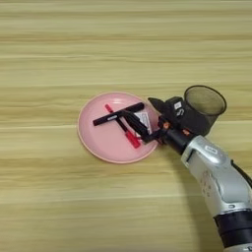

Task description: Move the objects on the table

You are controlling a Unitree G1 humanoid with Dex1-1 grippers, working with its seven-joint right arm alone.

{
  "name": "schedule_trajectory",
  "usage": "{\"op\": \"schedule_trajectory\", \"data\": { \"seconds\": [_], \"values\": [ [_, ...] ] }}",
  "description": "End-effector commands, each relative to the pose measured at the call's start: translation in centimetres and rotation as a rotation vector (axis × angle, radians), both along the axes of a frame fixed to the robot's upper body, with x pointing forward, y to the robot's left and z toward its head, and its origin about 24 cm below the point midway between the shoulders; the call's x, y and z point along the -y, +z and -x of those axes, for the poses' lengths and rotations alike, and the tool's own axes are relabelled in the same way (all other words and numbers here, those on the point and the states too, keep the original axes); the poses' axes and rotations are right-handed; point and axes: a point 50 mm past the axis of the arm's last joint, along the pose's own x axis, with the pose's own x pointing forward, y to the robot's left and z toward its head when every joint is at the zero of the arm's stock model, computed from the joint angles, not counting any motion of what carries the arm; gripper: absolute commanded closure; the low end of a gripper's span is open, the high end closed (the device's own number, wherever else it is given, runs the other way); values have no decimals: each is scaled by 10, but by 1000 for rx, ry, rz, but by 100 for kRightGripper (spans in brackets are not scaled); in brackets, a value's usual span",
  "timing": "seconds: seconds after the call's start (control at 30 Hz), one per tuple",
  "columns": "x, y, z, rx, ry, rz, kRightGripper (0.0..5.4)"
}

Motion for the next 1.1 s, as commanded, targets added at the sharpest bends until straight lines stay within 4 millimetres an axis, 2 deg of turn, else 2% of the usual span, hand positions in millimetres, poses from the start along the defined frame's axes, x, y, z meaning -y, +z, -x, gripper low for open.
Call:
{"op": "schedule_trajectory", "data": {
  "seconds": [0.03,0.4,0.7,0.87,1.1],
  "values": [
    [2,28,-9,140,-24,15,4],
    [11,58,-5,281,-87,10,4],
    [30,82,5,418,-225,24,4],
    [47,87,11,460,-335,40,4],
    [74,83,16,474,-485,89,4]
  ]
}}
